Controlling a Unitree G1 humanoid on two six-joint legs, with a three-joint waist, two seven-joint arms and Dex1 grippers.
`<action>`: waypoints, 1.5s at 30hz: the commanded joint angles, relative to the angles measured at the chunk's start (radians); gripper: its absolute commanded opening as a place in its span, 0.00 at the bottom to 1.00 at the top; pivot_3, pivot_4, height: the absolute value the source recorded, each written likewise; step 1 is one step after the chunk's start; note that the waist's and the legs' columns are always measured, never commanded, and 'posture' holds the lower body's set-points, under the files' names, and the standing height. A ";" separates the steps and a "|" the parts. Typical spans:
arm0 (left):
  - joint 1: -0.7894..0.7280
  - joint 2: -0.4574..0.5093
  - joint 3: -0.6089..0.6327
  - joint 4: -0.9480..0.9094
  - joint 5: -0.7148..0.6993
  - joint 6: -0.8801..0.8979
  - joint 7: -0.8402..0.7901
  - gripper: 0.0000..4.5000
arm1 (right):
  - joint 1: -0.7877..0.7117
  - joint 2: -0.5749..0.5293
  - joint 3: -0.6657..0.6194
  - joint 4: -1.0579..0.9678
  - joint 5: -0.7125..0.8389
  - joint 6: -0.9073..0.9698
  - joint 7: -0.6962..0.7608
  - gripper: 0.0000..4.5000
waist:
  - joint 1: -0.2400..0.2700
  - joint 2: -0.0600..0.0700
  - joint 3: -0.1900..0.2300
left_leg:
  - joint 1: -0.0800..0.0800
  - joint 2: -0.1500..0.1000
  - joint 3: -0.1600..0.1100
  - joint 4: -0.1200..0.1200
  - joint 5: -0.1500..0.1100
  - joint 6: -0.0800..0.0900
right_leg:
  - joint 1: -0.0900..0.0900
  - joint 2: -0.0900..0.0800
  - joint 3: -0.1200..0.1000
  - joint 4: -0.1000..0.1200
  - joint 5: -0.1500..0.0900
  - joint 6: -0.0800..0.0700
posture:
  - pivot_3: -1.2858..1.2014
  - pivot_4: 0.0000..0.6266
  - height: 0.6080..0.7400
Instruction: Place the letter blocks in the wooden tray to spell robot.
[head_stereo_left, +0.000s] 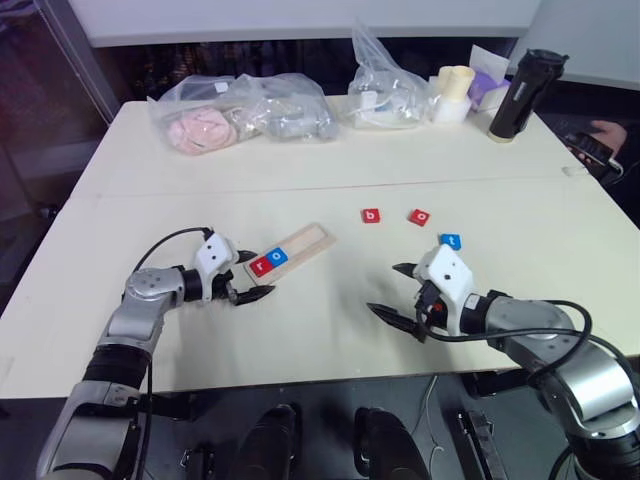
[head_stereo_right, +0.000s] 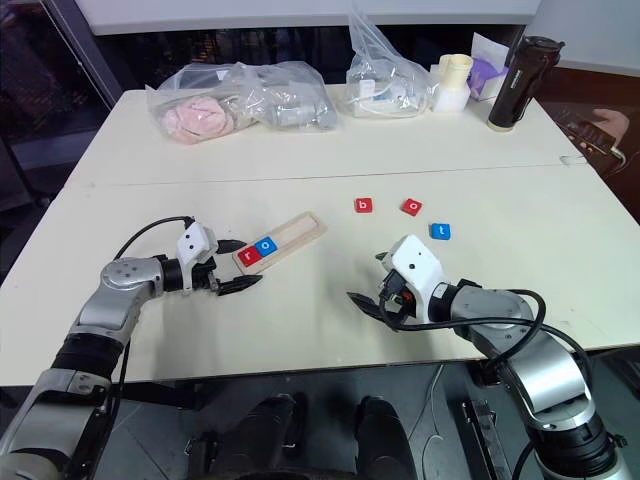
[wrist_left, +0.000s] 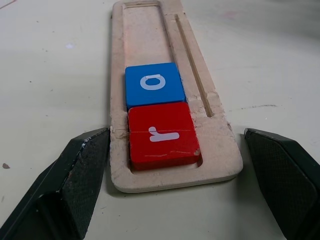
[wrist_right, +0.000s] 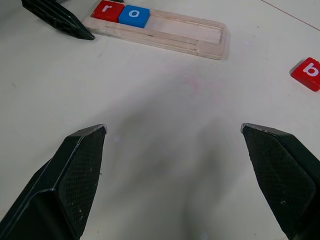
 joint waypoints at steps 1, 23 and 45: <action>0.003 0.004 -0.021 0.021 0.056 -0.013 0.041 1.00 | -0.004 -0.011 -0.005 -0.042 0.002 -0.019 -0.004 0.99 | 0.000 0.000 0.000 | 0.000 0.000 0.000 0.000 0.000 -0.001 | 0.000 0.000 0.000 0.000 0.000 0.000 | 0.52 0.24 0.98; 0.001 -0.001 -0.048 -0.022 0.017 0.010 -0.035 0.69 | -0.018 -0.020 -0.008 -0.035 0.003 -0.017 -0.013 1.00 | 0.000 0.001 -0.002 | 0.003 0.000 0.000 0.000 0.000 -0.001 | 0.003 0.000 0.000 0.000 -0.001 0.002 | 0.52 0.24 0.98; -0.079 -0.084 -0.234 -0.102 0.054 -0.103 -0.254 0.69 | -0.009 -0.090 -0.093 -0.031 0.012 -0.020 -0.004 1.00 | -0.001 0.000 -0.002 | -0.001 -0.001 0.000 0.000 0.001 0.002 | 0.000 -0.001 -0.001 0.000 -0.001 0.001 | 0.52 0.24 0.98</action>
